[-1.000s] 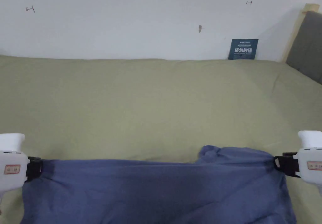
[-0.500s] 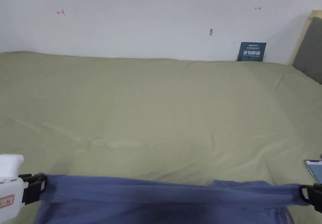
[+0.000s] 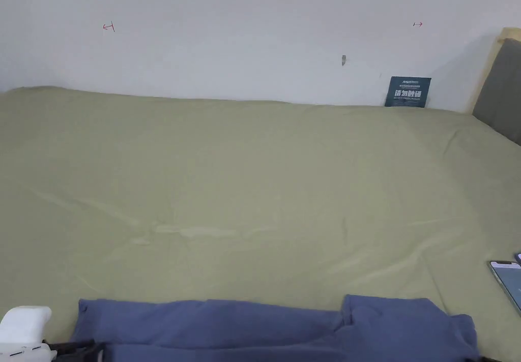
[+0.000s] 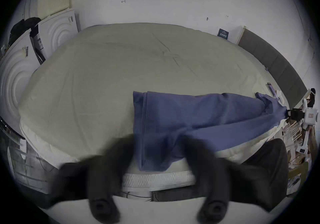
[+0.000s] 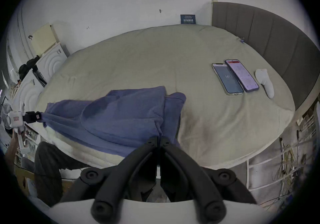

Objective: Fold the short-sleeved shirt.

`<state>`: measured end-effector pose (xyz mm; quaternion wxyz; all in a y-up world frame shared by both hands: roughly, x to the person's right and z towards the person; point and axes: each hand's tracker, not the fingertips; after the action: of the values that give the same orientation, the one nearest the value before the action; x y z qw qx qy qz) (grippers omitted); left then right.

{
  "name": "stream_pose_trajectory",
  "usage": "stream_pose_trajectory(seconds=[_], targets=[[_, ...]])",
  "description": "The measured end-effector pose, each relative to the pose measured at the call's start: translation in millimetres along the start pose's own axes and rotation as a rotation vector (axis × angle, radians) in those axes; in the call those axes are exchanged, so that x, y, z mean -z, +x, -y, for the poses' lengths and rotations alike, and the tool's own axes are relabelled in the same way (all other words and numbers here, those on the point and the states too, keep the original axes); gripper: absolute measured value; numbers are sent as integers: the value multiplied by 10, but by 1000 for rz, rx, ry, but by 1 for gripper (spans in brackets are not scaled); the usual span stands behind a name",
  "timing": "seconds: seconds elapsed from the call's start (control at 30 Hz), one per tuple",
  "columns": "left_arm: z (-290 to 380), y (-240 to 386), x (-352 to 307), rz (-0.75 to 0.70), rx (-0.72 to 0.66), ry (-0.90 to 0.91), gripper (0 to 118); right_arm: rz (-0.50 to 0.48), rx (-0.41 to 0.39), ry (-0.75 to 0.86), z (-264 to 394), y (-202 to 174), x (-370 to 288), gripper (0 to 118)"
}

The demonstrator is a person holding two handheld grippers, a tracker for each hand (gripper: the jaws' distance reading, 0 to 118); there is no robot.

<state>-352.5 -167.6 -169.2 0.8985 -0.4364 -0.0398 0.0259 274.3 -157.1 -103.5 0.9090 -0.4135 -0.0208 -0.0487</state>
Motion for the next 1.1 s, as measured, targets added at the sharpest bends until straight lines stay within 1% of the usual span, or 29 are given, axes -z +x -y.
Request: stream_pose_trajectory(seconds=[0.03,0.07,0.1,0.13,0.2,0.23,0.27,0.3,0.33,0.37,0.4,0.43,0.47,0.6,0.67,0.77,0.93,0.97,1.07,1.1], targets=[[-4,-4,-28,-15,-1,16,113,4,5,-11,-11,-13,4,103],[-27,-11,-90,-23,-3,66,113,-2,8,-1,-4,-22,-29,118],[-51,6,-139,-30,-15,60,113,-22,5,71,-17,-43,-137,112],[-70,30,-186,-37,-21,72,112,-3,11,59,-42,-70,-167,109],[-123,58,-294,-57,-32,112,111,-5,14,84,-110,-199,-203,112],[-147,84,-357,-68,-22,137,99,-17,20,107,-133,-257,-244,108],[-162,117,-401,-88,-10,166,72,-15,26,121,-151,-322,-297,93],[-189,146,-444,-97,-2,177,32,3,24,207,-155,-422,-377,56],[-208,156,-452,-97,-6,178,1,8,12,248,-156,-503,-412,0],[-213,163,-466,-111,-15,200,1,62,14,283,-160,-623,-461,0],[-226,174,-483,-95,-25,194,1,72,-28,359,-204,-737,-538,0],[-244,166,-488,-69,-39,187,1,59,-50,382,-236,-822,-586,0],[-250,165,-491,-68,-47,190,1,83,-56,419,-198,-899,-606,0],[-315,97,-422,-68,-50,161,1,102,-69,558,-177,-1161,-791,0],[-369,-27,-352,1,-96,119,1,126,-84,600,-168,-1250,-878,0],[-489,-285,-166,112,-184,-4,1,142,-98,630,-148,-1381,-989,0],[-649,-644,199,244,-260,-171,1,147,-87,667,-117,-1460,-1137,0],[-663,-721,289,297,-278,-218,1,148,-89,668,-115,-1463,-1158,0],[-646,-852,462,370,-329,-272,1,161,-91,673,-126,-1466,-1187,0],[-671,-896,505,407,-351,-289,4,163,-93,672,-137,-1464,-1192,0]])
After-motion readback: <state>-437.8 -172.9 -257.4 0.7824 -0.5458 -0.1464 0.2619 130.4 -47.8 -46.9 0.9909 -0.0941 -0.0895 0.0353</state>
